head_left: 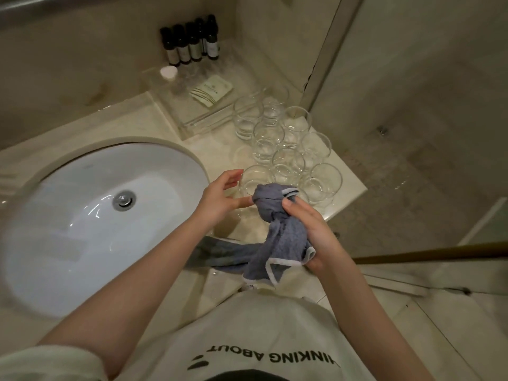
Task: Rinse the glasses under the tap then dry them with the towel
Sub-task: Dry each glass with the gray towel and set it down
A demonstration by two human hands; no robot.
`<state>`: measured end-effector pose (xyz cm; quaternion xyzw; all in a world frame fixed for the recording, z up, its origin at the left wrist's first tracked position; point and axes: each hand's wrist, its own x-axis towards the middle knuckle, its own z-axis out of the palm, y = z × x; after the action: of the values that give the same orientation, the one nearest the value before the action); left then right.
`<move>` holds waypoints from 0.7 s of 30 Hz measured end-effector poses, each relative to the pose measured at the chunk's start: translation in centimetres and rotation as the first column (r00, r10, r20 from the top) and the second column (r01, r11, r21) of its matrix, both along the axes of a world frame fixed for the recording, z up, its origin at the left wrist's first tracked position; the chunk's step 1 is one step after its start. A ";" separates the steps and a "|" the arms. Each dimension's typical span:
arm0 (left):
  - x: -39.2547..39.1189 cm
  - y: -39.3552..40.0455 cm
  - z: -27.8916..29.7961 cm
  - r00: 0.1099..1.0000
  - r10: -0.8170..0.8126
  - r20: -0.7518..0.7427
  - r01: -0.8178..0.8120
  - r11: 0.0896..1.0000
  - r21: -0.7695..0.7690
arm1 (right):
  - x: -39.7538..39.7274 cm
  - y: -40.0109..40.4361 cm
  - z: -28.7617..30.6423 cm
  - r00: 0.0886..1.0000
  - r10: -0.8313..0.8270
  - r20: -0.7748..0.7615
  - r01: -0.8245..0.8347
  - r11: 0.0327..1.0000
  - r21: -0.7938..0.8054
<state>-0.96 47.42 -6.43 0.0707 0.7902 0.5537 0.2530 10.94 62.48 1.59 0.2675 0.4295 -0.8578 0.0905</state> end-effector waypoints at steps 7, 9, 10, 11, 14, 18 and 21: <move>0.0 2.2 -0.5 0.997 -0.070 0.038 0.071 0.997 -0.005 | 0.0 0.5 -0.1 1.000 -0.005 0.019 0.005 1.000 -0.015; 0.0 2.6 -0.8 0.998 -0.059 0.016 0.059 0.998 -0.010 | 0.0 0.6 -0.1 1.000 -0.003 0.016 0.004 1.000 -0.017; 0.0 2.6 -0.9 0.999 -0.050 0.009 0.050 0.999 -0.008 | -0.1 0.6 -0.1 1.000 -0.005 0.014 0.005 1.000 -0.016; 0.1 2.5 -1.0 0.999 -0.039 0.006 0.039 0.999 -0.003 | -0.2 0.7 -0.1 1.000 -0.008 0.011 0.008 1.000 -0.012; 0.2 1.7 -1.0 1.000 0.030 0.004 -0.030 0.999 0.014 | -0.5 0.8 0.0 1.000 -0.012 0.000 0.012 1.000 0.000; 0.3 -0.7 0.0 0.981 0.191 0.014 -0.192 0.980 0.050 | -1.3 0.7 0.1 1.000 -0.006 -0.003 0.006 0.999 0.040; 0.8 -3.0 1.6 0.952 0.303 0.028 -0.305 0.946 0.107 | -2.4 0.3 0.5 0.999 0.007 -0.052 -0.004 0.999 0.049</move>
<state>-0.17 44.40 -4.80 -0.0411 0.7584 0.6293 0.1648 8.58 62.80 2.05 0.2460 0.4535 -0.8534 0.0749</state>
